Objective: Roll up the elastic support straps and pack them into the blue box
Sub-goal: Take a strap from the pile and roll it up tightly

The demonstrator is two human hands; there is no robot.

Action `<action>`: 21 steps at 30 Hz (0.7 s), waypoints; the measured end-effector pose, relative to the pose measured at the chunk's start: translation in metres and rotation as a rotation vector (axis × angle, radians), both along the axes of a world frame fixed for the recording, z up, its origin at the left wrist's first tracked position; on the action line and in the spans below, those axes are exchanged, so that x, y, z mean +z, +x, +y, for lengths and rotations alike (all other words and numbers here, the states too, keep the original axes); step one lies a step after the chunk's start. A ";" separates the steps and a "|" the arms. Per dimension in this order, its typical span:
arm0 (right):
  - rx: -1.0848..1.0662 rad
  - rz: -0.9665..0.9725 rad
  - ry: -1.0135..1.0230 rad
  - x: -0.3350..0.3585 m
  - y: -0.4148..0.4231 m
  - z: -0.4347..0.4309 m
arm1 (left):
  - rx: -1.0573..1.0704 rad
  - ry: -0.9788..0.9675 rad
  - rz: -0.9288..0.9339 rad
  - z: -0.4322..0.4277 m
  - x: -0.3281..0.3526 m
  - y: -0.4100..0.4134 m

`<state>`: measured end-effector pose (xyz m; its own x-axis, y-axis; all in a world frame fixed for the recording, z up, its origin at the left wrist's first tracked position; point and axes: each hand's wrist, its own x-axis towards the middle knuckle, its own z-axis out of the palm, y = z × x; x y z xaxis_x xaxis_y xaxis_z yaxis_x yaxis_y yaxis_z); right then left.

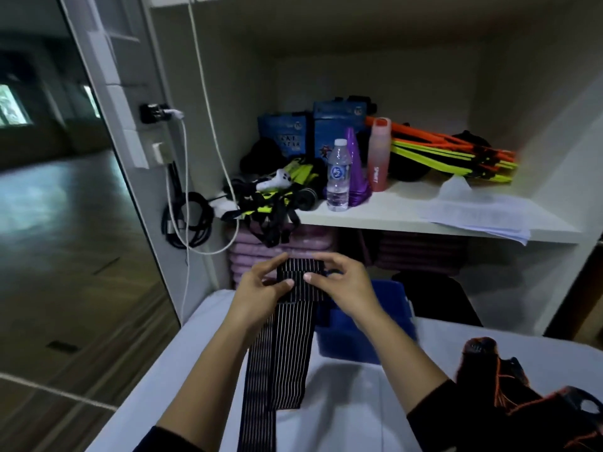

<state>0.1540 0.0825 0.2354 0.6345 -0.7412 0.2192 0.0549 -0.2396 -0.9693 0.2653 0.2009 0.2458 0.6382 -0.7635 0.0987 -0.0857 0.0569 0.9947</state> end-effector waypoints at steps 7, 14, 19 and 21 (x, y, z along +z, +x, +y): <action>0.031 0.065 0.025 0.004 0.106 -0.007 | 0.033 0.089 -0.016 -0.020 0.002 0.100; 0.047 0.015 0.019 0.016 0.157 -0.022 | 0.093 -0.018 -0.113 -0.039 0.009 0.152; 0.079 0.074 0.079 -0.041 0.150 -0.012 | 0.088 0.055 -0.062 -0.022 -0.050 0.149; 0.084 0.151 0.116 -0.080 0.141 -0.003 | 0.074 0.138 -0.029 -0.009 -0.086 0.141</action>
<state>0.2947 0.0794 0.1554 0.7142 -0.6991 0.0325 -0.0785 -0.1262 -0.9889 0.4065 0.1917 0.1599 0.6919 -0.7218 0.0148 -0.1129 -0.0880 0.9897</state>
